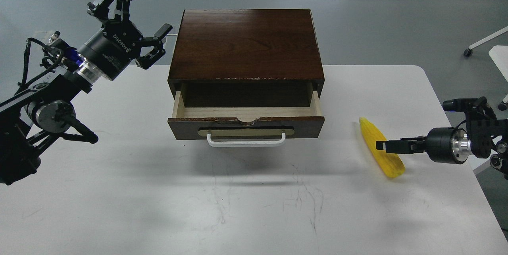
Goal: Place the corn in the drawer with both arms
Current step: 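Lower the right gripper onto the yellow corn cob and grasp it, then lift the corn with the right gripper and carry it over the drawer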
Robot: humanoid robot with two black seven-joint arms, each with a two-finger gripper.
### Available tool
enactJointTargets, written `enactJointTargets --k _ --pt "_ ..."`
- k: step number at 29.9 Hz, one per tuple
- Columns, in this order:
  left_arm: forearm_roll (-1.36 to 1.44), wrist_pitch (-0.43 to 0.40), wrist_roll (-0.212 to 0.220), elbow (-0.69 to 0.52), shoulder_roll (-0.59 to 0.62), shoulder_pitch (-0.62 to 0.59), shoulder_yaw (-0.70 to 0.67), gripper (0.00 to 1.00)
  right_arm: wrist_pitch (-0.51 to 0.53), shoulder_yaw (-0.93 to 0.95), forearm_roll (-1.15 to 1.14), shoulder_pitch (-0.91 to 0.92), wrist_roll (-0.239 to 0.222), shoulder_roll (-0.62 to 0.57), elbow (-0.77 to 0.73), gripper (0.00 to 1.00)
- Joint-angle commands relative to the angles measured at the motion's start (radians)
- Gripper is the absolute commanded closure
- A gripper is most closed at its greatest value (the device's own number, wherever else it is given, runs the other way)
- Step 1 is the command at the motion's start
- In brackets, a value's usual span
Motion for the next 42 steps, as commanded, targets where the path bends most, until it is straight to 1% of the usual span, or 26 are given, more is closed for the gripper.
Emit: enactJointTargets --k 1,4,5,6,7,8,9,13,16,22,25,31,33,34,38,39,40,42 --pt "0.0 0.0 0.0 -0.001 0.0 0.0 0.0 0.02 -0.001 -0.01 0.0 -0.003 0.0 0.023 -0.002 0.14" --pt "0.0 0.0 0.0 -0.001 0.0 0.0 0.0 0.02 -0.001 -0.025 0.0 0.0 0.0 0.025 -0.002 0.26" --pt "0.0 0.001 0.0 -0.002 0.0 0.0 0.0 0.02 -0.001 -0.04 0.0 0.003 0.0 0.026 -0.002 0.36" --pt "0.001 0.001 0.0 -0.001 0.0 0.0 0.0 0.02 -0.001 -0.049 0.0 0.006 0.0 0.026 -0.002 0.5" --pt "0.002 0.001 0.0 -0.002 0.0 0.0 0.0 0.02 -0.001 -0.051 0.0 0.008 0.0 0.026 -0.002 0.6" --pt "0.002 0.001 0.0 -0.002 0.0 0.0 0.0 0.02 -0.001 -0.051 0.0 0.008 0.0 0.026 -0.002 0.8" --pt "0.002 0.001 0.0 -0.001 0.0 0.0 0.0 0.02 -0.001 -0.053 0.0 0.008 0.0 0.026 -0.002 0.86" --pt "0.003 0.001 0.0 -0.001 0.0 0.0 0.0 0.02 -0.001 -0.053 0.0 0.009 0.0 0.022 -0.002 0.96" --pt "0.003 0.001 0.0 -0.001 0.0 0.0 0.0 0.02 -0.001 -0.053 0.0 0.012 0.0 0.017 0.0 1.0" --pt "0.003 0.001 0.0 -0.002 0.0 0.0 -0.001 0.02 -0.004 -0.051 0.002 0.1 0.0 -0.001 0.003 1.0" --pt "0.003 0.001 0.0 -0.001 0.0 0.0 -0.001 0.02 -0.002 -0.051 0.003 0.223 0.0 -0.015 0.004 1.0" --pt "0.003 0.001 0.0 -0.001 -0.004 -0.001 -0.001 0.02 -0.001 -0.069 0.003 0.463 0.0 -0.004 0.017 0.99" --pt "0.003 0.001 0.0 -0.001 -0.004 -0.001 -0.001 0.02 -0.001 -0.12 0.002 0.549 0.0 0.02 0.033 0.99" --pt "0.003 0.001 0.0 -0.001 -0.003 -0.001 -0.001 0.02 -0.001 -0.169 0.002 0.611 0.0 0.05 0.043 0.99" --pt "0.003 0.001 0.0 -0.001 -0.001 -0.001 -0.001 0.02 -0.021 -0.29 0.002 0.756 0.0 0.14 0.05 0.99" --pt "0.003 0.001 0.0 -0.002 0.0 -0.001 -0.001 0.02 -0.051 -0.325 0.0 0.793 0.0 0.179 0.059 0.98" --pt "0.003 0.001 0.0 -0.001 0.0 -0.003 -0.001 0.02 -0.091 -0.354 0.0 0.82 0.0 0.221 0.067 0.95" --pt "0.003 0.001 0.0 -0.001 0.002 -0.003 -0.001 0.02 -0.125 -0.382 0.0 0.848 0.0 0.262 0.076 0.94"
